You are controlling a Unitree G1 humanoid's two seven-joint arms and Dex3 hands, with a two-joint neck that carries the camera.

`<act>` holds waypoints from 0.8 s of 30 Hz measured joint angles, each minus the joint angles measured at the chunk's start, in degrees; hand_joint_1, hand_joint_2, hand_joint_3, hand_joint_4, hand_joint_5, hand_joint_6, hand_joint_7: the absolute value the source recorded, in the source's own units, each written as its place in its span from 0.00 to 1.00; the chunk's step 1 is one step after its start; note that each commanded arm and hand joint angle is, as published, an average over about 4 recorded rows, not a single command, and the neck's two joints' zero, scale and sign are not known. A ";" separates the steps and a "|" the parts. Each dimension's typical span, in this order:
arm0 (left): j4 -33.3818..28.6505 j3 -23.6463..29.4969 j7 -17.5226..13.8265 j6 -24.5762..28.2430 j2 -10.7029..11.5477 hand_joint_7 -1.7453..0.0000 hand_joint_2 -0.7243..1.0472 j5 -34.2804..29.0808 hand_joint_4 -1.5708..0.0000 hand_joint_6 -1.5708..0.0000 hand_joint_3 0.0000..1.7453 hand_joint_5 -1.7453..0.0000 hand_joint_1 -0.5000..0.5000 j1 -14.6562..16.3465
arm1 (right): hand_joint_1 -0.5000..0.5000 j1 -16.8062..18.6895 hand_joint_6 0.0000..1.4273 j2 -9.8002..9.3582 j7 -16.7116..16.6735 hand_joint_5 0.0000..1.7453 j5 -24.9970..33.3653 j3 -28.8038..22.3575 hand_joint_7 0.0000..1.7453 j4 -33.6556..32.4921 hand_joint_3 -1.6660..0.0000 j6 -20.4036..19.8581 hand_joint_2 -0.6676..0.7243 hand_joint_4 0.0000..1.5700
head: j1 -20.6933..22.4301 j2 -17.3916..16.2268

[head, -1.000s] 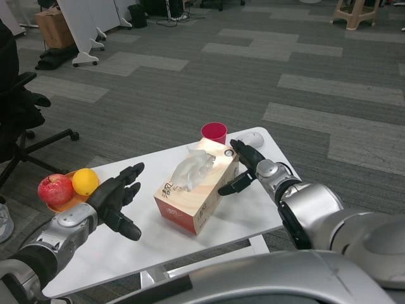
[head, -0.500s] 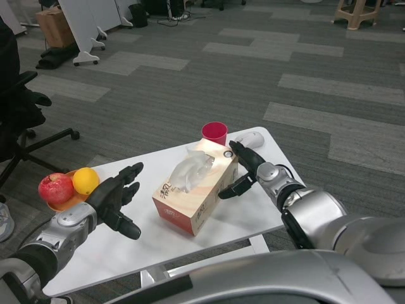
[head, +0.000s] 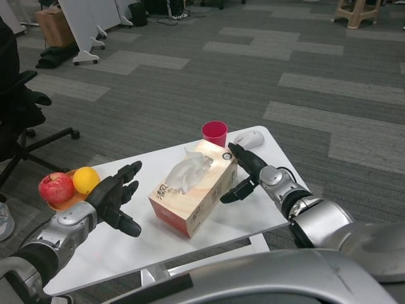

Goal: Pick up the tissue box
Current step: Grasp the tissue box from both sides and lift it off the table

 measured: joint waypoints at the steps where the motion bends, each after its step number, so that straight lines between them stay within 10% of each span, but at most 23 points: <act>1: 0.03 0.01 0.08 -0.04 -0.01 1.00 0.20 -0.07 1.00 1.00 0.03 1.00 1.00 0.00 | 0.62 0.14 0.00 -0.06 0.18 0.10 0.04 0.32 0.00 -0.29 0.71 0.00 0.41 0.00 | 0.02 0.00; 24: 2.37 0.01 1.39 0.32 -0.18 1.00 0.20 -0.76 1.00 1.00 0.05 1.00 1.00 0.00 | 0.62 0.98 0.00 -0.45 2.07 0.06 1.21 8.44 0.00 -4.29 0.67 0.00 0.45 0.00 | 0.40 -0.19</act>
